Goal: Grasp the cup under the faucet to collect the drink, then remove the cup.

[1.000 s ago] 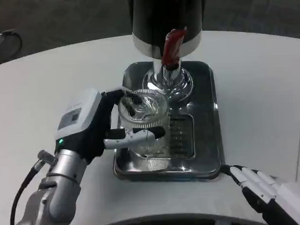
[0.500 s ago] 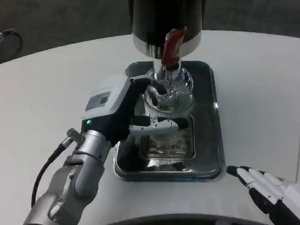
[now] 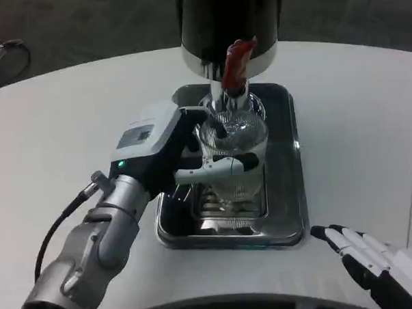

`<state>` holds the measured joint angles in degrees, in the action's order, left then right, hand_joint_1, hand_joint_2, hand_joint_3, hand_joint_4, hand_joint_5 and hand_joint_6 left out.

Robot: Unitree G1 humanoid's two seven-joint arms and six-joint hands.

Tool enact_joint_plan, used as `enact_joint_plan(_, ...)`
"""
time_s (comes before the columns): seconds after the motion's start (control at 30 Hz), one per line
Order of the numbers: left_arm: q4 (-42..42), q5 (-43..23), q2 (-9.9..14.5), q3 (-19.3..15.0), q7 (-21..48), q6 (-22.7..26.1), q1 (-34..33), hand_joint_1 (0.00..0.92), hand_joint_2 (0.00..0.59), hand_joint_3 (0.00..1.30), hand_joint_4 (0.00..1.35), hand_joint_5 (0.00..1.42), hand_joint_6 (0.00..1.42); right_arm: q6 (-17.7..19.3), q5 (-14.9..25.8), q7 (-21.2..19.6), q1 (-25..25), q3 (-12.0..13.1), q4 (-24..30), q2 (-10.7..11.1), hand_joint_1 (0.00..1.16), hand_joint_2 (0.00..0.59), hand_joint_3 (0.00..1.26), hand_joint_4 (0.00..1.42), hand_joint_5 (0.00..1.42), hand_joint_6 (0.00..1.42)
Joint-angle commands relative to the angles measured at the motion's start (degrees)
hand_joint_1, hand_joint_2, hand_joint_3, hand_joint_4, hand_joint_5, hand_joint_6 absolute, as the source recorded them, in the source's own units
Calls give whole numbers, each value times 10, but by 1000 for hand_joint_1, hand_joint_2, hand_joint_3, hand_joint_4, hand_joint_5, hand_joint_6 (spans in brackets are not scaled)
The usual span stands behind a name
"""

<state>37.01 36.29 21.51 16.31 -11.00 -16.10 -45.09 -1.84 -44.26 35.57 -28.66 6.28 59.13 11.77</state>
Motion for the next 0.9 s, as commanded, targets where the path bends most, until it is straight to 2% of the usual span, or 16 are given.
enact_joint_plan(0.03,-10,-6,9,-7,0,0,3,123,29,570,386,602,802,-12,1,4,3,-5,9,2,332,472,51,0,0,28)
enact_joint_plan(0.17,-11,-11,12,-7,12,0,-1,93,24,401,283,480,575,-17,-1,4,7,-7,9,5,337,471,53,0,0,30)
enact_joint_plan(0.27,-8,-21,17,-5,33,-6,-6,54,14,208,145,346,428,-25,0,7,10,-9,9,8,342,474,53,0,0,30)
enact_joint_plan(0.4,-16,-33,21,-8,46,-15,-3,2,0,114,51,265,386,-36,-4,9,19,-15,7,13,353,479,54,0,0,42)
enact_joint_plan(0.67,-63,-78,35,-52,42,-36,35,0,0,74,19,241,364,-53,-3,4,32,-25,-1,22,359,479,60,0,0,45)
enact_joint_plan(0.9,-144,-116,67,-100,67,-39,101,0,0,113,66,250,351,-64,-5,0,42,-31,-6,24,363,479,63,0,0,40)
